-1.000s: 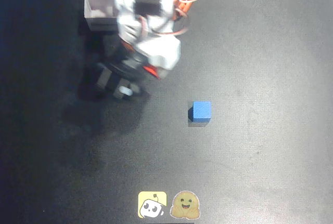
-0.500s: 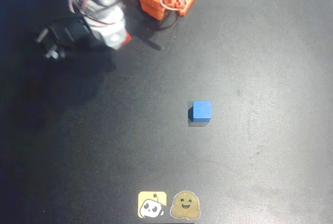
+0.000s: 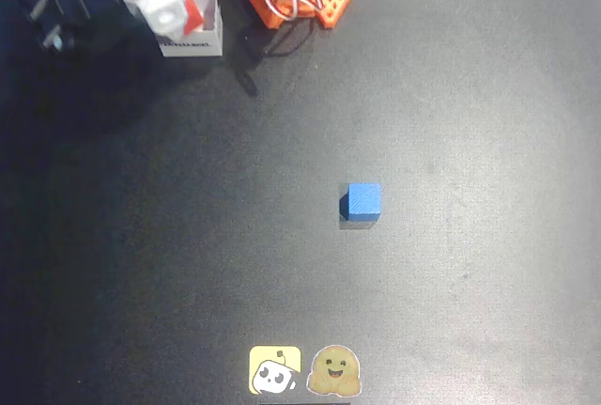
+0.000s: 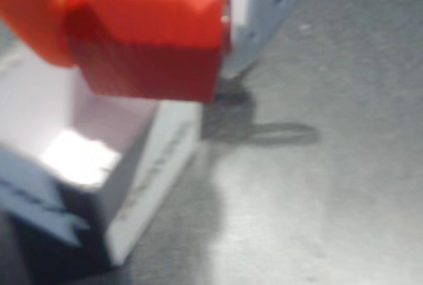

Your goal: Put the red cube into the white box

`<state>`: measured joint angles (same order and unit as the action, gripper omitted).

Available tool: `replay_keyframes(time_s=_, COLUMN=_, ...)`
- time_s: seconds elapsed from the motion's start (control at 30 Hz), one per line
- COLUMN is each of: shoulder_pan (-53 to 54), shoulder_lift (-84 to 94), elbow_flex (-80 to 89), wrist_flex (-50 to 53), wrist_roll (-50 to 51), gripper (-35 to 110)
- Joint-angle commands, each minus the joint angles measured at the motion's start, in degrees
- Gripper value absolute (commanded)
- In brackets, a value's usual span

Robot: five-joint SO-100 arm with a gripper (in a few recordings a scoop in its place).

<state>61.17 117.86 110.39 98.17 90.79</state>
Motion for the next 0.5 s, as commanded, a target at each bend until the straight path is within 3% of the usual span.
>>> replay_keyframes(time_s=0.0, shoulder_pan=2.9, shoulder_lift=1.9, elbow_flex=0.2, wrist_flex=2.8, wrist_roll=-2.9, gripper=0)
replay_keyframes(time_s=0.47, shoulder_pan=5.4, shoulder_lift=4.2, elbow_flex=6.1, wrist_flex=1.6, wrist_roll=-6.2, gripper=0)
